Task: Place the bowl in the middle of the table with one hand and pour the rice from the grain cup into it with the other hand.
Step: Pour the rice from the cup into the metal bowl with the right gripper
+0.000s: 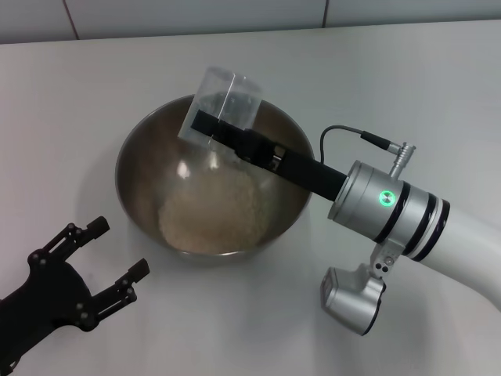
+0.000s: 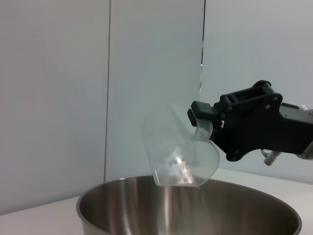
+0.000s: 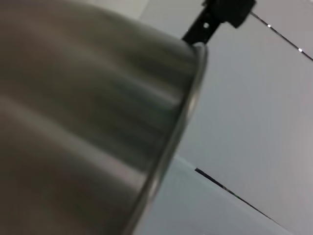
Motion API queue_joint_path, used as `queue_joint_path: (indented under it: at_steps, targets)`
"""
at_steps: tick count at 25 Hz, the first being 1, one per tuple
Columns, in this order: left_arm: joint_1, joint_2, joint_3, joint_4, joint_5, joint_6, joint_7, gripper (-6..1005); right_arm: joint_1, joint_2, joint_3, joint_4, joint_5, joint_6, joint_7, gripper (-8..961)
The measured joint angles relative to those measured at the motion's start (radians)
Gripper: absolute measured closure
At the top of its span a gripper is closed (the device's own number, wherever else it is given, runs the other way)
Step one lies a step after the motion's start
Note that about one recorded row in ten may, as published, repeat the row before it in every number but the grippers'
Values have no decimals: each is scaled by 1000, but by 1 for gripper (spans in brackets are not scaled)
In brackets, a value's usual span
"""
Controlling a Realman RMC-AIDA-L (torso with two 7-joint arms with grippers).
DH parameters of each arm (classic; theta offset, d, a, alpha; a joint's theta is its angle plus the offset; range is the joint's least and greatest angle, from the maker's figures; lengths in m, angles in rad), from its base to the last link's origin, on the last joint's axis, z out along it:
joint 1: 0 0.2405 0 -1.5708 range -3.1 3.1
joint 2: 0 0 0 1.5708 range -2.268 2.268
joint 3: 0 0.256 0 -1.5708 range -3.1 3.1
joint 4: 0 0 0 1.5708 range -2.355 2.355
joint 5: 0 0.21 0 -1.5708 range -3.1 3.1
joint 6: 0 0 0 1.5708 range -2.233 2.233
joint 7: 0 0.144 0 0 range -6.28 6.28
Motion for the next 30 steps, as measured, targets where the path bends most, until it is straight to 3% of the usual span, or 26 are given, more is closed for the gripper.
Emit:
queue_joint_path:
  at_steps: [14,20,24,26,27,28,30]
  targets:
    - [-2,-1,0,-2,0,1,0,163,3,0,-2,-4,-3,1,-20,937]
    - [-3,-2,0,-2,-1,2,0,163,-19,1,1,15,3,-3,81,937]
    - [-2,-2,0,-2,-2,4,0,163,-70,2,19,75,55,-13,587,937]
    - [-3,-2,0,-2,-2,9,-1,163,-75,2,19,78,62,-13,664,937]
    - [-2,-2,0,-2,-2,12,-1,163,-85,2,21,89,89,-14,836,937]
    - [-2,-2,0,-2,-2,12,-1,163,-85,2,21,89,89,-14,836,937]
    - [-2,-1,0,-2,-2,15,-1,163,-89,2,22,92,146,-14,1090,937]
